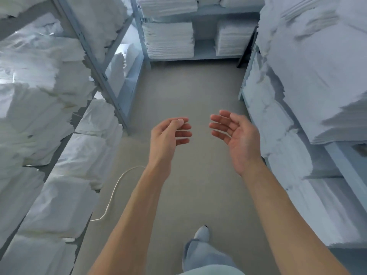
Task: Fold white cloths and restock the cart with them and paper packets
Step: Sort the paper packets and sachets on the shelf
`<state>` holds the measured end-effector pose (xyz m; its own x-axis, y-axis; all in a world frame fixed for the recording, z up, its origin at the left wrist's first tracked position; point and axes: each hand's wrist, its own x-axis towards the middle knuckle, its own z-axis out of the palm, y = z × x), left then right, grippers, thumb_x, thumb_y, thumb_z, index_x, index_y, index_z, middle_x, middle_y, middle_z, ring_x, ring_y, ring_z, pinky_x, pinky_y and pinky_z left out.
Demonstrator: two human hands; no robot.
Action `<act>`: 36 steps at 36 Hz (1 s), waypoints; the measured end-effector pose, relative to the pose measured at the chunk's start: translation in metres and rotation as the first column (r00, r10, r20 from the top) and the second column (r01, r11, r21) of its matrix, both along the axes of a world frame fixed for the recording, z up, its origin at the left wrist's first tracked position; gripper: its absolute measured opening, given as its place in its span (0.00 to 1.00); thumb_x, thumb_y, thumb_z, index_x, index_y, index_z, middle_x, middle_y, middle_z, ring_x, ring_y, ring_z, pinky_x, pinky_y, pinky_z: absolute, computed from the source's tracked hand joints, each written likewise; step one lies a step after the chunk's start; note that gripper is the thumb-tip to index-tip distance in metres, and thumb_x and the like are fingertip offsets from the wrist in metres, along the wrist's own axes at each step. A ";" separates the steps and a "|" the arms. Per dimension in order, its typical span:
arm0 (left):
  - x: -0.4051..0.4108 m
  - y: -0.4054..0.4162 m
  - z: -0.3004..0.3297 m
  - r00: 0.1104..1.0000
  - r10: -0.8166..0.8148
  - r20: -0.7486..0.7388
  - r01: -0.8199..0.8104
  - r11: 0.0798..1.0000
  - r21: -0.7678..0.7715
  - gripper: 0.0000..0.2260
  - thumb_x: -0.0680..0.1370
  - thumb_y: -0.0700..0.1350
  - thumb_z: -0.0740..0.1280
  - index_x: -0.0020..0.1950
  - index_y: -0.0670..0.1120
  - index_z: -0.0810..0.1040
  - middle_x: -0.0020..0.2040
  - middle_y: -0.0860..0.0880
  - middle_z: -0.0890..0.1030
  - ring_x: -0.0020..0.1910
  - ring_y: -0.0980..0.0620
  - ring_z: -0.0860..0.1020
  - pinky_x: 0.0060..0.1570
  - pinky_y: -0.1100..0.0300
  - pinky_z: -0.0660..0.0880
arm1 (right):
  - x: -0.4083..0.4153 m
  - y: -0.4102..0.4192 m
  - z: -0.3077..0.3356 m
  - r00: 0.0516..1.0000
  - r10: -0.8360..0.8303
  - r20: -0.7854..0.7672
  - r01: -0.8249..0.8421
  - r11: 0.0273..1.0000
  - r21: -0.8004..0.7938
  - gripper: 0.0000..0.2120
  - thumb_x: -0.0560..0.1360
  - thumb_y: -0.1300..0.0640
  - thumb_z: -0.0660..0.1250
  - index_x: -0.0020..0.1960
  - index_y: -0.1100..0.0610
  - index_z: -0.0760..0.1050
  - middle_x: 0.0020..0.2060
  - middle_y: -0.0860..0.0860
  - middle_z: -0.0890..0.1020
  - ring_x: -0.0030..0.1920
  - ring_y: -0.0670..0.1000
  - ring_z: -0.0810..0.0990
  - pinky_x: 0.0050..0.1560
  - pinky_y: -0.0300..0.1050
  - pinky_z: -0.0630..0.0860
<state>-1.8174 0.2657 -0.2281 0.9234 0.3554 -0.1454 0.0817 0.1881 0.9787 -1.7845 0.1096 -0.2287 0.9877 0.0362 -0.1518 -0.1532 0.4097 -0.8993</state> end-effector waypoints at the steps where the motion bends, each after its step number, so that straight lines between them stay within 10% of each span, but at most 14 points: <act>1: 0.025 -0.010 0.003 0.999 -0.041 0.010 0.041 0.999 0.002 0.09 0.80 0.38 0.62 0.50 0.40 0.83 0.43 0.42 0.84 0.42 0.45 0.82 0.47 0.49 0.78 | 0.020 -0.012 0.001 0.999 -0.035 0.001 0.035 0.999 0.021 0.13 0.81 0.59 0.56 0.54 0.61 0.78 0.50 0.60 0.85 0.48 0.57 0.83 0.52 0.52 0.79; 14: 0.202 -0.184 0.008 0.824 -0.566 0.032 0.565 0.825 0.032 0.10 0.78 0.43 0.64 0.49 0.44 0.85 0.43 0.44 0.85 0.43 0.46 0.84 0.46 0.53 0.79 | 0.128 -0.182 -0.003 0.883 -0.469 0.006 0.468 0.881 0.067 0.13 0.79 0.57 0.60 0.54 0.61 0.80 0.50 0.60 0.85 0.49 0.58 0.85 0.48 0.48 0.81; 23: 0.256 -0.328 0.002 0.530 -0.848 0.006 0.847 0.530 0.031 0.10 0.80 0.41 0.63 0.51 0.42 0.84 0.45 0.42 0.86 0.44 0.44 0.84 0.46 0.53 0.80 | 0.130 -0.291 -0.015 0.633 -0.774 -0.002 0.774 0.633 -0.001 0.12 0.80 0.58 0.59 0.52 0.60 0.81 0.49 0.59 0.86 0.49 0.58 0.85 0.47 0.48 0.81; 30: 0.275 -0.436 0.007 0.088 -0.996 0.012 0.995 0.089 0.052 0.10 0.81 0.42 0.64 0.53 0.40 0.83 0.47 0.41 0.86 0.47 0.42 0.84 0.49 0.52 0.80 | 0.123 -0.359 -0.007 0.316 -0.949 -0.001 0.949 0.316 -0.013 0.14 0.76 0.53 0.62 0.53 0.61 0.80 0.49 0.59 0.86 0.48 0.56 0.85 0.47 0.47 0.81; 36: 0.271 -0.503 0.007 -0.062 -0.998 0.020 0.998 -0.062 0.022 0.09 0.81 0.40 0.63 0.53 0.39 0.83 0.46 0.39 0.85 0.45 0.41 0.84 0.48 0.51 0.81 | 0.104 -0.394 -0.003 0.087 -0.996 -0.036 0.995 0.088 -0.037 0.13 0.80 0.58 0.60 0.53 0.63 0.81 0.49 0.62 0.85 0.48 0.59 0.84 0.48 0.49 0.80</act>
<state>-1.5464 -0.2372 -0.2210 0.3002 -0.9464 -0.1188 0.1629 -0.0719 0.9840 -1.6809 -0.2841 -0.2313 0.1159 -0.9752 -0.1887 0.3585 0.2183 -0.9077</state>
